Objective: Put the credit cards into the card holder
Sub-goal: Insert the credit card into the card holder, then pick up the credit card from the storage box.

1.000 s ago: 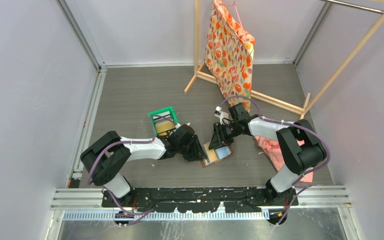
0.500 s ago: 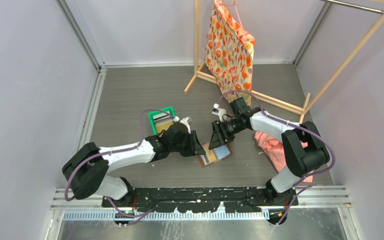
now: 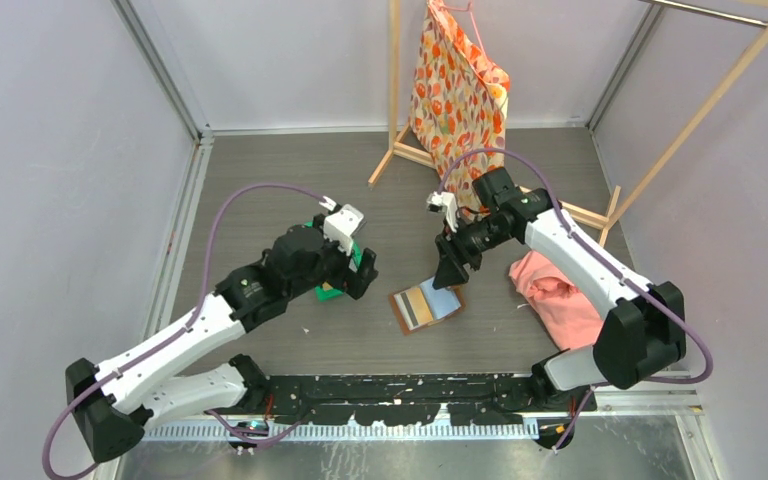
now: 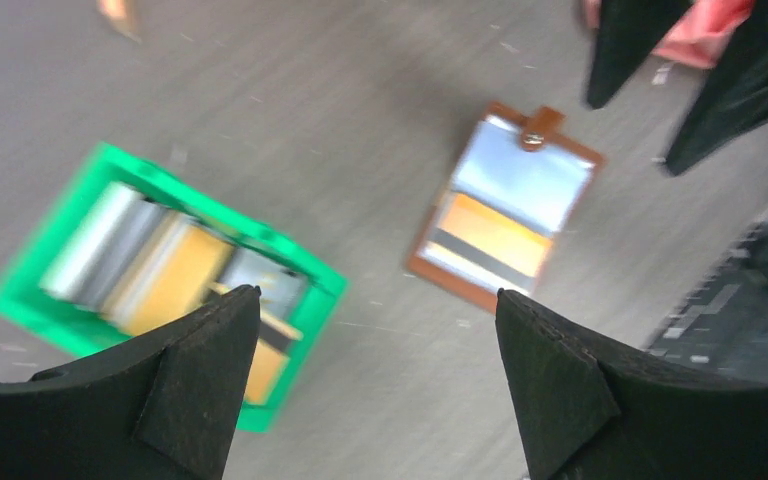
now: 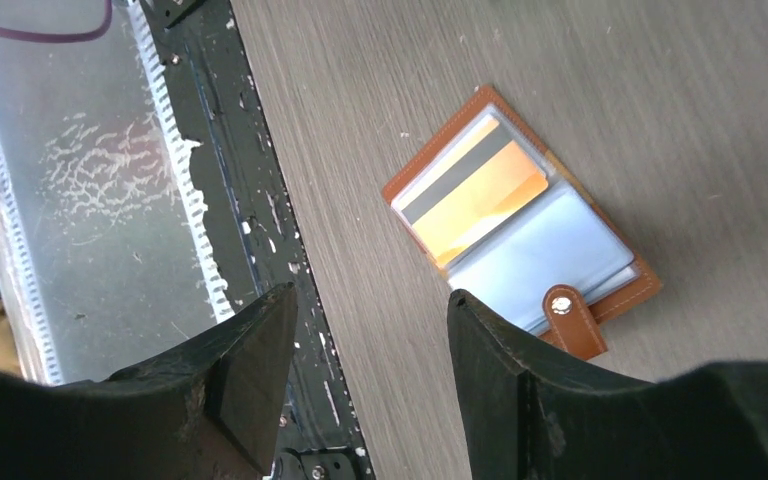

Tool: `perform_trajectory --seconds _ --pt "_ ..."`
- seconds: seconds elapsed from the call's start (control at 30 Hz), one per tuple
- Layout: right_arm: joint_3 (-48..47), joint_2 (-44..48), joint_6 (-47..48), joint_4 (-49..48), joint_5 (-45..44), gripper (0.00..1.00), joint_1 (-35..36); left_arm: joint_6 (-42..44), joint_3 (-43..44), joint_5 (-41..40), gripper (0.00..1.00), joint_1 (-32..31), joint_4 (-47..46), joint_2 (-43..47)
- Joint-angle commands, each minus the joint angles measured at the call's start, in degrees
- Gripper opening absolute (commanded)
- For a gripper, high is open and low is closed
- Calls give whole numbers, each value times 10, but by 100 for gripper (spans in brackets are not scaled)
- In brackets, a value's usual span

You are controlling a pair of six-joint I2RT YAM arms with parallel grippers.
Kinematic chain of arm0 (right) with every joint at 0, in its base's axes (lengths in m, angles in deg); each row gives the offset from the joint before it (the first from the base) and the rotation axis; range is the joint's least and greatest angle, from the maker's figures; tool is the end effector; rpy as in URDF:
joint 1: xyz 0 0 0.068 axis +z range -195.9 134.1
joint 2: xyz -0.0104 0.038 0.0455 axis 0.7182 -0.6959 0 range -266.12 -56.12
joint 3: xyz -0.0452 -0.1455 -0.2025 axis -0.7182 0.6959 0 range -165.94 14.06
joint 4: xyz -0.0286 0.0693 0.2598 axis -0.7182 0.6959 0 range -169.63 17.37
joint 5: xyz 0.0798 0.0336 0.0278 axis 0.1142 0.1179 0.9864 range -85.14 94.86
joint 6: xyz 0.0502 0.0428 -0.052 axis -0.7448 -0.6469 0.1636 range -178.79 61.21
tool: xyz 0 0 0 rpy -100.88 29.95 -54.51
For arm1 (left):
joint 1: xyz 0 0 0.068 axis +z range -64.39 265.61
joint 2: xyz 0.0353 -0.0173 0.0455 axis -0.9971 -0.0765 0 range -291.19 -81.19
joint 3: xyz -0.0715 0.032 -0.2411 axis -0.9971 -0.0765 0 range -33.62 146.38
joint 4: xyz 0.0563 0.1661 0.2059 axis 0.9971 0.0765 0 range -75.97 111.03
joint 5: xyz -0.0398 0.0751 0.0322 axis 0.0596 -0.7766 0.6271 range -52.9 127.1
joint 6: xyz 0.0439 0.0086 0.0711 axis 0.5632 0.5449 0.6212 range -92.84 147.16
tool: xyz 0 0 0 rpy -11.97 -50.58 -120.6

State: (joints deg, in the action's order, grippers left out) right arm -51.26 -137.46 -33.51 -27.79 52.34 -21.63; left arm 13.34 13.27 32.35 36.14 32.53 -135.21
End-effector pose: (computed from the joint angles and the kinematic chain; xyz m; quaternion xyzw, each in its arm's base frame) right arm 0.2431 0.1691 0.2274 -0.4467 0.7833 0.3935 0.1792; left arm 0.1797 -0.2009 0.2752 0.2378 0.8118 -0.2494 0.4715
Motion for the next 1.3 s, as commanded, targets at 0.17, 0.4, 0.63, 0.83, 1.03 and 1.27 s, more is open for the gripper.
perform_trajectory --seconds 0.17,0.4,0.63,0.83,1.03,1.27 --pt "-109 10 78 79 34 62 -1 349 101 26 88 56 234 -95" --pt "-31 13 54 20 45 62 -44 335 97 15 85 56 190 -159" --pt "-32 0 59 23 39 62 -55 322 75 -63 78 36 159 -223" --pt "-28 -10 59 24 42 62 -63 302 92 -105 68 33 165 -279" --pt "-28 -16 59 24 45 62 -71 282 104 -138 61 31 186 -323" --pt "-28 -17 59 26 51 61 -74 281 105 -147 54 30 186 -328"
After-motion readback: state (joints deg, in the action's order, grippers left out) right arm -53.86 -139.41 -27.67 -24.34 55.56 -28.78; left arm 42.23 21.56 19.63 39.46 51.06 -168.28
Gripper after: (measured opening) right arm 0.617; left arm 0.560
